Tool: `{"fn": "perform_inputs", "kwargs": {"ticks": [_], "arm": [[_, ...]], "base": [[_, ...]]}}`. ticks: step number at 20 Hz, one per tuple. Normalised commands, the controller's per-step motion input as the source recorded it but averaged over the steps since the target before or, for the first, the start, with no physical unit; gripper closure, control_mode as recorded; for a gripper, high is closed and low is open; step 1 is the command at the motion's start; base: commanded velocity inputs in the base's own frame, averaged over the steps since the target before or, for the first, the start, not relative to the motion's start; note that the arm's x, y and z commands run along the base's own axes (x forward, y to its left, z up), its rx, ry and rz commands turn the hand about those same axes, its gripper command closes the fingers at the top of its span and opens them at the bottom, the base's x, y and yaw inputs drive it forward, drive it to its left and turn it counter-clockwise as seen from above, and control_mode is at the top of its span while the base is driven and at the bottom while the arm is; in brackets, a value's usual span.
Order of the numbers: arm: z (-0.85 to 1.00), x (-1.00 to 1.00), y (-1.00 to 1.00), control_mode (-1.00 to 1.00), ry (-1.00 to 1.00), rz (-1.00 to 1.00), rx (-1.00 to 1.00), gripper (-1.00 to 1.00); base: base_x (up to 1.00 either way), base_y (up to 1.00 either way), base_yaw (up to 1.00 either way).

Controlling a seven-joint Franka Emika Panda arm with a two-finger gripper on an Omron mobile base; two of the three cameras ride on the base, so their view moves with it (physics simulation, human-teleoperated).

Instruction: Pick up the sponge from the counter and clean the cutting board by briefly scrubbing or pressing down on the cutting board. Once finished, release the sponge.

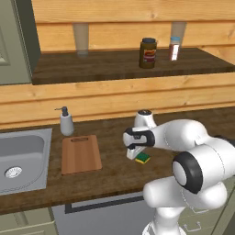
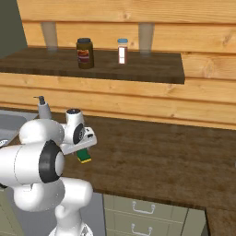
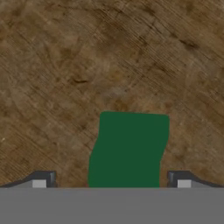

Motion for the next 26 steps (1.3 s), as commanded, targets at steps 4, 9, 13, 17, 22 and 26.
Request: {"fn": "perform_inputs", "kwargs": {"ticks": [4, 9, 13, 17, 22, 26], "arm": [[-0.15, 0.0, 0.01, -1.0, 0.0, 0.0, 0.0, -1.0], [-0.2, 0.02, 0.0, -1.0, 0.01, 0.0, 0.0, -1.0], [-0.37, 0.0, 0.0, -1.0, 0.0, 0.0, 0.0, -1.0], [-0.1, 0.0, 0.01, -1.0, 0.0, 0.0, 0.0, 1.0], [0.01, -0.05, 0.15, -1.0, -0.06, 0.0, -0.01, 1.0], [0.31, -0.02, 0.24, -1.0, -0.11, -0.06, 0.0, 1.0]], "base": [[0.0, 0.0, 0.0], [0.0, 0.0, 0.0], [0.0, 0.0, 0.0], [0.0, 0.0, 0.0], [0.0, 0.0, 0.0], [0.0, 0.0, 0.0]]}}
